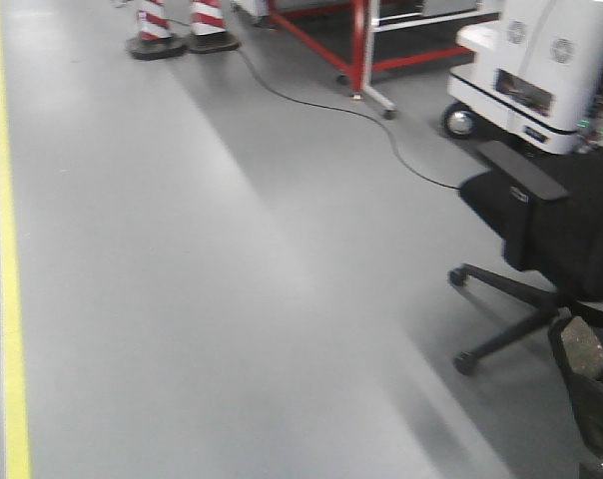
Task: Move and align brake pads A on conveyor
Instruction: 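Turn the base away from the table holding both pads, then drive forward along the yellow floor line past the cones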
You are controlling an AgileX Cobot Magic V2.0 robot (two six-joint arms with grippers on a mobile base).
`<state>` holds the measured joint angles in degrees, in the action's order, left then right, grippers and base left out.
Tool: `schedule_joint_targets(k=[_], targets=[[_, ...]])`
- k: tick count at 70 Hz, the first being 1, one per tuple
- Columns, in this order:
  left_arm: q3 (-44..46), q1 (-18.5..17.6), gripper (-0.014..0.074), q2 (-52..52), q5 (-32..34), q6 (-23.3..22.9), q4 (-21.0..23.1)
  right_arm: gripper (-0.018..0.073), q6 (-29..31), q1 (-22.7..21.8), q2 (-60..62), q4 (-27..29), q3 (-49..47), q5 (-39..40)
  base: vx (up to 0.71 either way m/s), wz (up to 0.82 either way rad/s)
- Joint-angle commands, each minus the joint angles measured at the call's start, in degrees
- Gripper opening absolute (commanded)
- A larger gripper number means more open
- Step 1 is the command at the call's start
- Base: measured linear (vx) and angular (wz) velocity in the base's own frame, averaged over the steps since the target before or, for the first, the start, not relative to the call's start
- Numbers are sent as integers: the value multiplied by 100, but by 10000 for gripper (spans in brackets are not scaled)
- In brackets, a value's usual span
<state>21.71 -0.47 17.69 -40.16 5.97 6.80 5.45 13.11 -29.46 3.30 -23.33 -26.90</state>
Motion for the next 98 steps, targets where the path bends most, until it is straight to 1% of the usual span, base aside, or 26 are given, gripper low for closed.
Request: schedule_joint_targets(k=[1, 29, 44, 57, 98], targets=[[162, -36, 157, 33, 489, -24, 65, 100, 53, -10, -5, -22, -181, 497, 15, 57], [162, -36, 157, 33, 489, -24, 65, 100, 53, -10, -5, -22, -181, 497, 16, 59], [162, -36, 157, 33, 398, -24, 65, 100, 53, -10, -5, -22, -181, 497, 22, 39], [162, -36, 157, 33, 133, -24, 65, 100, 53, -10, -5, -22, -181, 497, 31, 15], [162, -36, 157, 33, 133, -24, 65, 100, 53, -10, -5, -22, -181, 497, 45, 1]])
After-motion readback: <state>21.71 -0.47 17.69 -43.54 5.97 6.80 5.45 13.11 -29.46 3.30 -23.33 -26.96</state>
